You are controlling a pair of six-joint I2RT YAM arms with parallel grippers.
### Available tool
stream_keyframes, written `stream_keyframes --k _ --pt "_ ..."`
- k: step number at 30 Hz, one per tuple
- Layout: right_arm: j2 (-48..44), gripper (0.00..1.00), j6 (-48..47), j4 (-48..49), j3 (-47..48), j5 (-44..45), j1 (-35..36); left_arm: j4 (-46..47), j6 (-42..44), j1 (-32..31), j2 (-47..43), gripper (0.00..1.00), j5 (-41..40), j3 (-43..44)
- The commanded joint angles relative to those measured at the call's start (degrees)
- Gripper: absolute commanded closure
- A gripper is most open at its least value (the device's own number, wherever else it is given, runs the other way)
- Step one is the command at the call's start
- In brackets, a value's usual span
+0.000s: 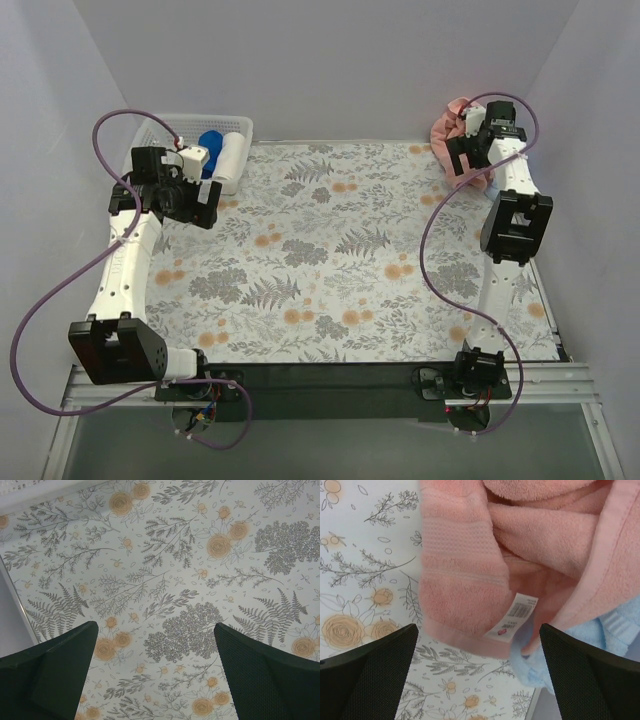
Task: Roll the towels
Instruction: Grab a towel with the right arm
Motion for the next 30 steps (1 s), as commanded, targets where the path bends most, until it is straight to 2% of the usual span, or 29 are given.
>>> stream_keyframes --k 1,3,6,9,10,12,13,15,17,21,30 --pt "3.22 0.03 1.43 1.40 3.82 0.13 0.19 -0.35 -0.48 0.27 -0.04 0.02 -1.48 0.71" --pt "4.63 0.04 1.70 1.84 4.00 0.31 0.28 -0.53 -0.47 0.27 0.31 0.02 -2.01 1.06" --pt "5.95 0.10 1.96 2.28 3.65 -0.04 0.45 -0.53 -0.48 0.36 0.66 0.02 -2.18 1.24" --pt "6.48 0.26 1.96 2.28 2.86 -0.56 0.89 -0.53 -0.48 0.27 0.93 0.02 -2.45 1.41" --pt "6.39 0.40 2.14 2.11 2.68 -0.92 0.98 -0.62 -0.47 0.36 0.93 0.02 -2.53 1.50" --pt "5.26 0.55 2.14 2.02 1.72 -2.66 1.24 -0.71 -0.56 0.36 1.10 0.02 -2.62 1.85" --pt "4.47 0.75 2.05 1.85 0.49 -3.55 1.59 -0.62 -0.56 0.36 1.02 0.02 -2.71 1.85" --pt "1.58 0.96 1.87 1.23 -1.00 -6.44 2.12 -0.35 -0.74 0.27 0.84 0.02 -2.80 2.12" --pt "-0.98 0.99 0.57 -0.87 -3.20 -9.25 3.61 -0.35 -0.91 0.27 0.84 0.02 -2.54 2.38" --pt "-13.43 0.99 -1.81 -4.04 -11.01 -19.52 7.21 -0.70 -1.00 0.27 1.19 0.02 -0.35 4.66" --pt "-34.19 0.99 -0.77 -11.95 -28.50 -30.79 22.23 -0.70 0.23 0.27 1.37 0.02 8.44 8.44"
